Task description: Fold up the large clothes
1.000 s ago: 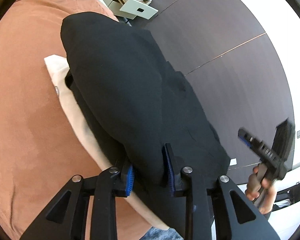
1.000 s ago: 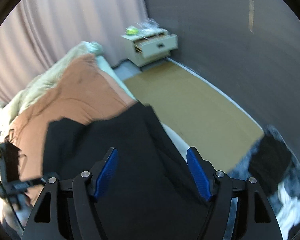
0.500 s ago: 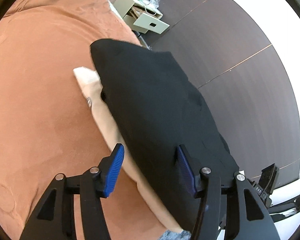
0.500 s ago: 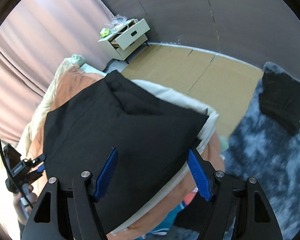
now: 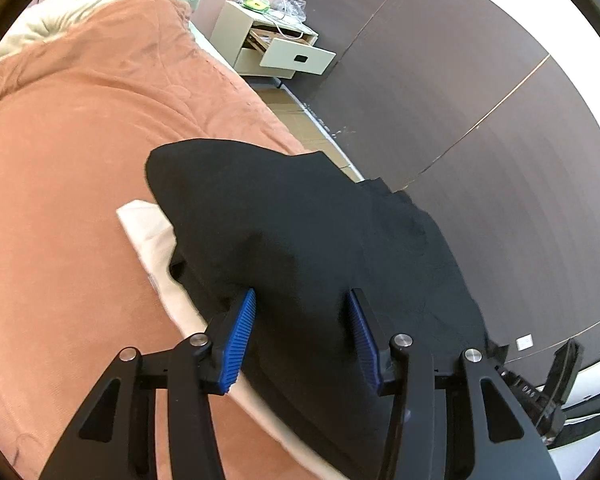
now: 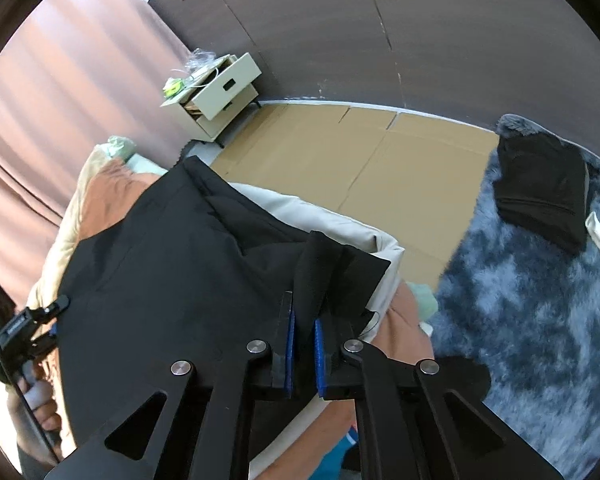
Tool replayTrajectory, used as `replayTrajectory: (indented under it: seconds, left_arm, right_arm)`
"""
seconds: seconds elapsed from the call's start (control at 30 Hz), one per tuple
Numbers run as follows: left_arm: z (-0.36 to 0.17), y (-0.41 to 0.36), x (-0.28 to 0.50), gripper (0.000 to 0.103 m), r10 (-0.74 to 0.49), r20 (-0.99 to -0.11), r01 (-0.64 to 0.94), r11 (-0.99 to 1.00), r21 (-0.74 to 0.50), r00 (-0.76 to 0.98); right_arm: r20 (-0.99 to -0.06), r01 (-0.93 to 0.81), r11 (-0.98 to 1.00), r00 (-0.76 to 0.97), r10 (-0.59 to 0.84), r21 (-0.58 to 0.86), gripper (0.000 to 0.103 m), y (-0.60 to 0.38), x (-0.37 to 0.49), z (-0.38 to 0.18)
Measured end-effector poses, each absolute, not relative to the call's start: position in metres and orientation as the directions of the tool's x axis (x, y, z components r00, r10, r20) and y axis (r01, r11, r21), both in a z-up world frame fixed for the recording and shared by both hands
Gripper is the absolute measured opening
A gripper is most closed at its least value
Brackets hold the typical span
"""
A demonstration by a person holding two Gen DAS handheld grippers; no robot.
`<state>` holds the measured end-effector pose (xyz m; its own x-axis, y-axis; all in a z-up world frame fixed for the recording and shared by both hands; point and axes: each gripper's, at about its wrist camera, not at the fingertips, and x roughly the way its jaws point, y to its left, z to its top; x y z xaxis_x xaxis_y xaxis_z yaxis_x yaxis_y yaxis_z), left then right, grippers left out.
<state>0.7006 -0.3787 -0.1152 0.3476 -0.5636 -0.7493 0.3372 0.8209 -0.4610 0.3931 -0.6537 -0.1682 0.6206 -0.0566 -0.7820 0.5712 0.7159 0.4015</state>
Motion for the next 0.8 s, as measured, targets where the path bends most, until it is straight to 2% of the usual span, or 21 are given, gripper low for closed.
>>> replayTrajectory:
  seconds: [0.07,0.13,0.2,0.23,0.33,0.4,0.5,0.57,0.63,0.7,0.73,0.8]
  left_arm:
    - [-0.110,-0.368,0.696,0.048,-0.555,-0.745,0.344,0.827,-0.445,0.371]
    - [-0.102,-0.361,0.689,0.049,-0.556,-0.738,0.352,0.826,-0.440,0.382]
    - [-0.092,-0.349,0.676,0.050,-0.549,-0.734,0.356,0.831,-0.428,0.400]
    - [-0.087,-0.345,0.670,0.055,-0.548,-0.730,0.366,0.831,-0.419,0.409]
    - [-0.073,-0.335,0.650,0.071,-0.554,-0.715,0.386,0.826,-0.411,0.427]
    - [-0.061,-0.326,0.632,0.074,-0.566,-0.697,0.408,0.817,-0.407,0.439]
    - [-0.048,-0.314,0.608,0.082,-0.581,-0.681,0.430,0.806,-0.406,0.446]
    - [-0.040,-0.311,0.603,0.084,-0.585,-0.669,0.440,0.804,-0.401,0.458]
    - [-0.029,-0.300,0.587,0.094,-0.598,-0.648,0.453,0.795,-0.404,0.473]
    - [-0.016,-0.290,0.568,0.100,-0.610,-0.623,0.464,0.787,-0.406,0.489]
    - [-0.011,-0.286,0.562,0.101,-0.610,-0.617,0.469,0.787,-0.400,0.497]
    - [-0.004,-0.278,0.547,0.101,-0.605,-0.605,0.482,0.790,-0.378,0.518]
  right_arm:
    - [-0.783,0.577,0.712,0.619,-0.061,0.401,0.017,-0.652,0.390,-0.162]
    - [-0.782,0.591,0.703,0.618,-0.082,0.394,0.039,-0.649,0.381,-0.155]
    - [-0.769,0.579,0.711,0.634,-0.085,0.399,0.049,-0.645,0.374,-0.147]
    - [-0.765,0.570,0.718,0.639,-0.081,0.400,0.054,-0.640,0.370,-0.142]
    - [-0.764,0.546,0.741,0.641,-0.069,0.390,0.056,-0.629,0.361,-0.132]
    - [-0.761,0.530,0.758,0.645,-0.070,0.380,0.057,-0.618,0.353,-0.122]
    - [-0.745,0.509,0.778,0.662,-0.081,0.368,0.073,-0.602,0.339,-0.104]
    - [-0.737,0.495,0.792,0.670,-0.086,0.357,0.076,-0.590,0.329,-0.092]
    - [-0.731,0.481,0.805,0.677,-0.088,0.348,0.079,-0.578,0.319,-0.083]
    - [-0.722,0.472,0.814,0.685,-0.096,0.340,0.090,-0.567,0.309,-0.074]
    - [-0.715,0.466,0.818,0.692,-0.099,0.337,0.099,-0.561,0.302,-0.069]
    - [-0.703,0.456,0.826,0.703,-0.106,0.332,0.103,-0.550,0.290,-0.061]
